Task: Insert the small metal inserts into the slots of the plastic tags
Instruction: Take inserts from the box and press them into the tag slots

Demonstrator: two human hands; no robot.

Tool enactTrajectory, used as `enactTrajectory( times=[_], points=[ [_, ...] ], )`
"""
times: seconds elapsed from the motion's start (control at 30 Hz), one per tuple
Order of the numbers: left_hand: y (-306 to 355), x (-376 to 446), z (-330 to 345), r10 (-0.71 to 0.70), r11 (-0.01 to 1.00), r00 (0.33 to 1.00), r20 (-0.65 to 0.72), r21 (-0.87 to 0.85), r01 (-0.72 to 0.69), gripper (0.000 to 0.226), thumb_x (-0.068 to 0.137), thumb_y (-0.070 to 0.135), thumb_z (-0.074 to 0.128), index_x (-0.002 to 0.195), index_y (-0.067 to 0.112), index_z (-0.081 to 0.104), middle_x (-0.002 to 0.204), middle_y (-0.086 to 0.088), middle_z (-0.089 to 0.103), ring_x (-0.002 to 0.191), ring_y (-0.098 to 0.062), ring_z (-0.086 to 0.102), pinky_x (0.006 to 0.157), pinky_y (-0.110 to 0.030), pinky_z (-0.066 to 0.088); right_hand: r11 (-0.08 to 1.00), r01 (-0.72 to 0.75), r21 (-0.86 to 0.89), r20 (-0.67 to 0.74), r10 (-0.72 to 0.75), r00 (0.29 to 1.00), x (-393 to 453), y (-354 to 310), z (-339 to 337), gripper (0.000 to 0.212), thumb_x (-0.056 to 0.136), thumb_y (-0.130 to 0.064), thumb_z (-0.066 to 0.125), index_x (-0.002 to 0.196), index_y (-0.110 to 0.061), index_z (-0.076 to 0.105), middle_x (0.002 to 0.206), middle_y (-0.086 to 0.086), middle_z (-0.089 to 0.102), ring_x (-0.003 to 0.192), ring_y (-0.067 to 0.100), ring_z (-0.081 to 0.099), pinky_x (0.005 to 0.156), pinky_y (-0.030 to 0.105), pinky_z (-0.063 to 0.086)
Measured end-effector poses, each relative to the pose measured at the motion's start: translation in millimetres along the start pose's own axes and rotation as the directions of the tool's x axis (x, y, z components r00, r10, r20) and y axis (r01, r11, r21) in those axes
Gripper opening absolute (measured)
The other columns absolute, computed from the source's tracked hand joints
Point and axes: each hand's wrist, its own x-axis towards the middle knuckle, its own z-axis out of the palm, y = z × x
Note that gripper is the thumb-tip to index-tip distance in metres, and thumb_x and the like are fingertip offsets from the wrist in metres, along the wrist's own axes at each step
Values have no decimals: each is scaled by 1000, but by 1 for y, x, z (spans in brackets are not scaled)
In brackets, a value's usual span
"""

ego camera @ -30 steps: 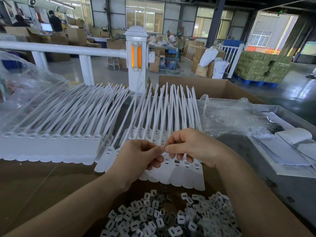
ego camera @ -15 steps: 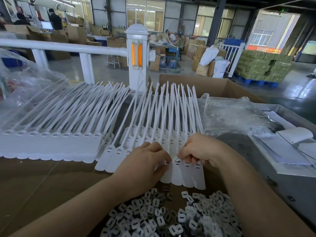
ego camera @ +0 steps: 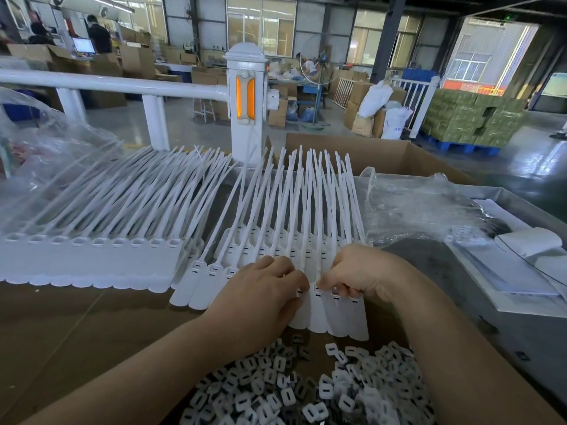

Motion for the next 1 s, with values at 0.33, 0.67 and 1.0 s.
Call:
enactTrajectory(
  times=[0.33, 0.67, 1.0],
  points=[
    [-2, 1, 4, 13, 996, 997, 71, 86, -19, 40, 99, 37, 29, 138, 45, 33, 118, 10, 43, 105, -13, 40, 92, -30, 39, 996, -39, 83, -17, 40, 999, 3, 6, -2, 28, 95, -28, 63, 72, -12, 60, 44, -5, 55, 33, 5, 38, 33, 16, 27],
    [10, 13, 1, 12, 977, 995, 94, 210, -32, 45, 98, 26, 38, 141, 39, 34, 115, 3, 44, 103, -18, 41, 85, -32, 34, 991, -57, 121, -54, 64, 996, 5, 1, 2, 26, 96, -30, 60, 82, -10, 66, 45, -4, 54, 36, 8, 40, 33, 17, 28],
    [-8, 10, -22, -6, 983, 972, 233, -175, 48, 32, 94, 40, 60, 125, 48, 59, 115, 18, 48, 110, -2, 43, 100, -28, 34, 991, -33, 127, -57, 41, 998, 4, 2, 2, 27, 97, -29, 59, 81, -9, 67, 43, -5, 55, 33, 7, 39, 32, 16, 29]
  ],
)
